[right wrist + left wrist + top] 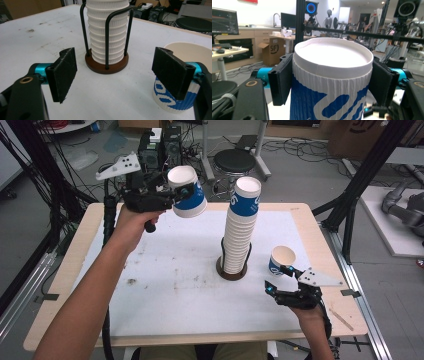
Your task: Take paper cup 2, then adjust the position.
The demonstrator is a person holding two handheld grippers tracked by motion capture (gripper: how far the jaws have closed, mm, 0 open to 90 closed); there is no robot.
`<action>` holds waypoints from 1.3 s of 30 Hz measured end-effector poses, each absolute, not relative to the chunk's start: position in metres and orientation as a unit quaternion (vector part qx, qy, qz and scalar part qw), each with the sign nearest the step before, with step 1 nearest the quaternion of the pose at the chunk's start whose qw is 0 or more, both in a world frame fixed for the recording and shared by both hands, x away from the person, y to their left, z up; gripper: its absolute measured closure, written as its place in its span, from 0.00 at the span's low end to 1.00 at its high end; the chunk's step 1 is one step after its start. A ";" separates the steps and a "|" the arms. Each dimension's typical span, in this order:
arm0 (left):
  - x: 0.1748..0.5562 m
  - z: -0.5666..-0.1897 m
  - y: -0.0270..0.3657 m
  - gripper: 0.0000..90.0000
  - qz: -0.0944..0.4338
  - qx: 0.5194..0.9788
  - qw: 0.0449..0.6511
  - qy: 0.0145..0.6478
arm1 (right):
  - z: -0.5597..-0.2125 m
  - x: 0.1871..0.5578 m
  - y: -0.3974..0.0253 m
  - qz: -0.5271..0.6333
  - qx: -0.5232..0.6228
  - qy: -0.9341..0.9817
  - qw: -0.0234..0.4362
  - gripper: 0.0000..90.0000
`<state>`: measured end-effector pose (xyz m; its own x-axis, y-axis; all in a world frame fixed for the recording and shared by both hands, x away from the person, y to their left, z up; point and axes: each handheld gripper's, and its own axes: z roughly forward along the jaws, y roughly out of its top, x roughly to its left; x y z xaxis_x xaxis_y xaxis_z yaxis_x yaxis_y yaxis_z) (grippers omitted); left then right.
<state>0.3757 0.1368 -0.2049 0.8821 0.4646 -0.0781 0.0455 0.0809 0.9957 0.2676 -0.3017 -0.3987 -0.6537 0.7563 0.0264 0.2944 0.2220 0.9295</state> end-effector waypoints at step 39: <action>0.334 -0.303 0.154 0.32 0.133 0.696 0.680 0.188 | -0.396 0.269 -0.282 0.529 0.306 0.768 0.195 0.23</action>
<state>0.3340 0.1544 -0.3027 0.8942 0.4422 -0.0701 0.0799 -0.0035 0.9968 0.2687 -0.2822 -0.3957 -0.7371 0.6754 0.0235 0.2629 0.2546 0.9306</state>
